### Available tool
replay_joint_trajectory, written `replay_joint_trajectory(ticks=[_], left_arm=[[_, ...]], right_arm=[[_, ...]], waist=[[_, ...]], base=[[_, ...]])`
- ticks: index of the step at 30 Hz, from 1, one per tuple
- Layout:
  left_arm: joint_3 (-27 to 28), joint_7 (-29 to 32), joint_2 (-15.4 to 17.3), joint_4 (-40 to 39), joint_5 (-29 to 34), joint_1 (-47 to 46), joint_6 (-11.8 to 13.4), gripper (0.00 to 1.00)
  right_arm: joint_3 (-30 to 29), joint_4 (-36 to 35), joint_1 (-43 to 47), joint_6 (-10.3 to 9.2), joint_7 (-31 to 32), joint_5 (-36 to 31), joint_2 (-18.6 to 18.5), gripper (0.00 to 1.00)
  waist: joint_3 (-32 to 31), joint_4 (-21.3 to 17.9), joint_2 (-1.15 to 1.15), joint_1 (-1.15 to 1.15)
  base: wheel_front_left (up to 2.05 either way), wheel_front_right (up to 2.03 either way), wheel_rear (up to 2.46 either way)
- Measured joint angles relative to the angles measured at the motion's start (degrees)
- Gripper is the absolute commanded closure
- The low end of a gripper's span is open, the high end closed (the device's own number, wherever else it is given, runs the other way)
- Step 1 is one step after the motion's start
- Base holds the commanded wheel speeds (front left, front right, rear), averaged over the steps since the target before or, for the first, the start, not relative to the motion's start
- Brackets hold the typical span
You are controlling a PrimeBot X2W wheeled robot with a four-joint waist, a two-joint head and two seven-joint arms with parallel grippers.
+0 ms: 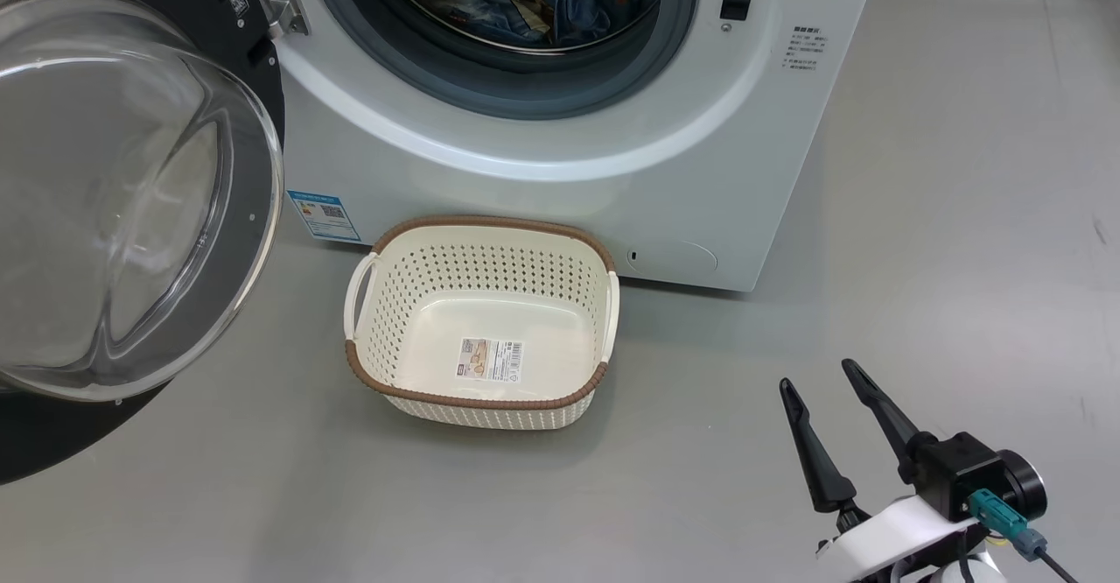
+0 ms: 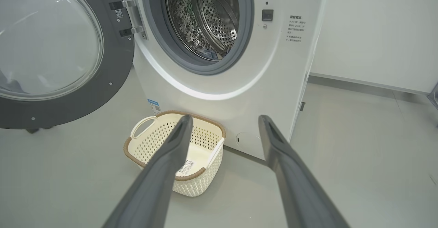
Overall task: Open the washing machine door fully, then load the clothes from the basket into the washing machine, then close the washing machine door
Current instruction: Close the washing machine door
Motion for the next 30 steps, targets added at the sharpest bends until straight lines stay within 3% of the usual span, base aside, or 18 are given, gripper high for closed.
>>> replay_joint_trajectory(ticks=[13, 20, 30], left_arm=[[-2.71, 4.28, -0.52, 3.19, -0.44, -0.45, -1.43, 1.0], [-6.48, 10.33, -0.63, 3.32, -0.96, -0.41, -3.21, 1.0], [-13.03, 19.64, -4.33, 2.26, -1.02, 1.04, -5.41, 1.0]], right_arm=[[-1.11, 0.15, -1.43, 0.0, -0.01, -0.1, -0.51, 0.0], [-1.21, 0.59, -1.43, 0.0, -0.01, -0.09, -0.49, 0.0], [-2.31, 0.85, -1.32, 0.0, -0.01, -0.05, -0.15, 0.0]], waist=[[1.89, -0.01, 0.0, 0.0], [1.24, 0.56, 0.0, 0.0], [-0.82, 1.92, 0.0, 0.0]], base=[[0.0, 0.0, 0.0], [0.0, 0.0, 0.0], [0.0, 0.0, 0.0]])
